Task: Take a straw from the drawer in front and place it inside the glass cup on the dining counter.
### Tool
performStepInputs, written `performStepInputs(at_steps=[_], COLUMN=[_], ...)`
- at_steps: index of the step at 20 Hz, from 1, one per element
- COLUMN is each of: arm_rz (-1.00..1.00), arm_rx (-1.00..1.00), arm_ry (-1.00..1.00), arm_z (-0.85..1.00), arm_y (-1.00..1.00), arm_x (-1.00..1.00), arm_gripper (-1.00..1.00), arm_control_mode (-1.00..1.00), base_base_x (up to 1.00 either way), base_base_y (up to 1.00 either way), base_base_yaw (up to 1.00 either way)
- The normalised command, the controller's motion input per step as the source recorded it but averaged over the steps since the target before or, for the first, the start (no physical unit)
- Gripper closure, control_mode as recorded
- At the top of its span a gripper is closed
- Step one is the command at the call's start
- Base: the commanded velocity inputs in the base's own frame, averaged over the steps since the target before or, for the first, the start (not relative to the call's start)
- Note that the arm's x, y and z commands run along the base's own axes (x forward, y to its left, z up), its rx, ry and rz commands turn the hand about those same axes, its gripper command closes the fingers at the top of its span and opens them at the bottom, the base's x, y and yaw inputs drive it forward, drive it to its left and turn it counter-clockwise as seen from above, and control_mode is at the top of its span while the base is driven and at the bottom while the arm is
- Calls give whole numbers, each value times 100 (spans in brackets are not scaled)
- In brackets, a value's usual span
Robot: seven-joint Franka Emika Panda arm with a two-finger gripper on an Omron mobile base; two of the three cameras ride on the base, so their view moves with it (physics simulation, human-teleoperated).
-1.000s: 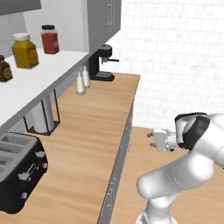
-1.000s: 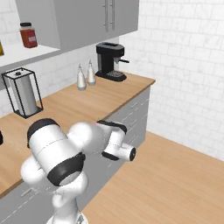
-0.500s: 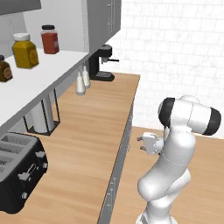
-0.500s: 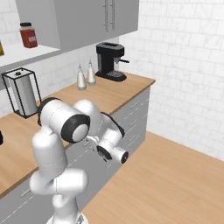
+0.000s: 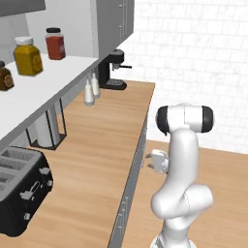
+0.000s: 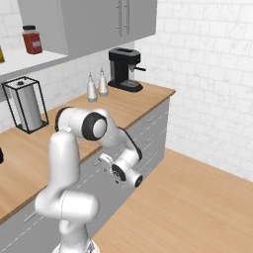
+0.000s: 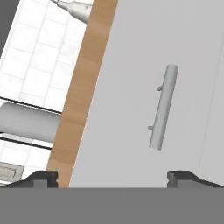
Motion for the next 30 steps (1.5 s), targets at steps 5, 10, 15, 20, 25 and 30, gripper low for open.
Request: performStepInputs(at_steps=[5, 10, 15, 20, 25, 30], arm_rz=[0, 0, 0, 0, 0, 0], arm_rx=[5, 3, 2, 2, 1, 0], arm_ry=[0, 0, 0, 1, 0, -7], arm_z=[-32, -36, -40, -47, -32, 1], arm_y=[17, 18, 18, 15, 17, 25], arm_x=[51, 59, 55, 55, 41, 2], arm_gripper=[-100, -100, -100, -100, -100, -100], arm_control_mode=[-100, -100, -100, -100, -100, -100], base_base_x=[0, 0, 0, 0, 0, 0], base_base_y=[0, 0, 0, 0, 0, 0], base_base_yaw=[0, 0, 0, 0, 0, 0])
